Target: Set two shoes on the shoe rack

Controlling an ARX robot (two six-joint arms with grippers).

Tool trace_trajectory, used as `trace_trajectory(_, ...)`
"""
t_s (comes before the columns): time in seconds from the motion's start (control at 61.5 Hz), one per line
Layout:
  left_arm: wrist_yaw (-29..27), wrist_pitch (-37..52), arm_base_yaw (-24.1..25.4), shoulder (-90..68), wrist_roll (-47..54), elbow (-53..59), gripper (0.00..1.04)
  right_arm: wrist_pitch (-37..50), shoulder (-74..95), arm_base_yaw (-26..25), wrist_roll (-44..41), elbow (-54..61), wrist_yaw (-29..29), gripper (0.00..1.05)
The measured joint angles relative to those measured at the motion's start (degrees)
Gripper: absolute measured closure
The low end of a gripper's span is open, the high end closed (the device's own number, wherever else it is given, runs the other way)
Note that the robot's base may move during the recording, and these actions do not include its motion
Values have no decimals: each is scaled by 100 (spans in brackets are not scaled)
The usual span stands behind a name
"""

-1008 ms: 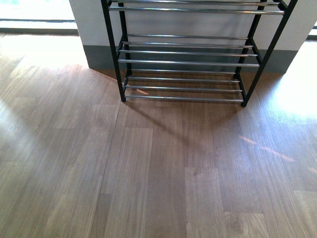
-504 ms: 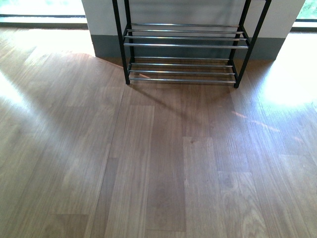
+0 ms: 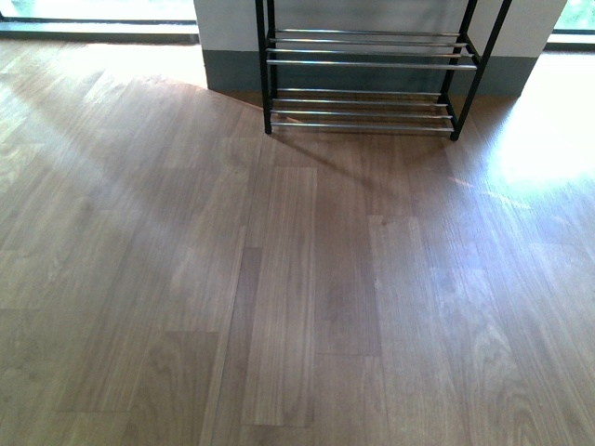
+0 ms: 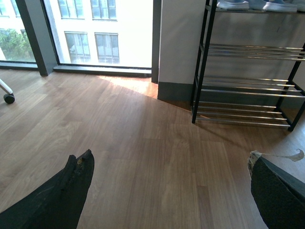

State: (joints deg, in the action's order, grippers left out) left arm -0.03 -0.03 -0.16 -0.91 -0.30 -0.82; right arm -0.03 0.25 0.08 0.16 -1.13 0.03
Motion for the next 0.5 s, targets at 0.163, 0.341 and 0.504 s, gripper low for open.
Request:
trace_trajectory(0.163,-9,0,0,2,0,0,9,0,0,0,0,0,-7,9)
trace_trajectory(0.341,-9,2,0,2,0,0,9,0,2,0,-2,0,-15,9)
trace_trajectory(0.504,7,2,0,2,0,0,9,0,-2,0,-2,0,0,9)
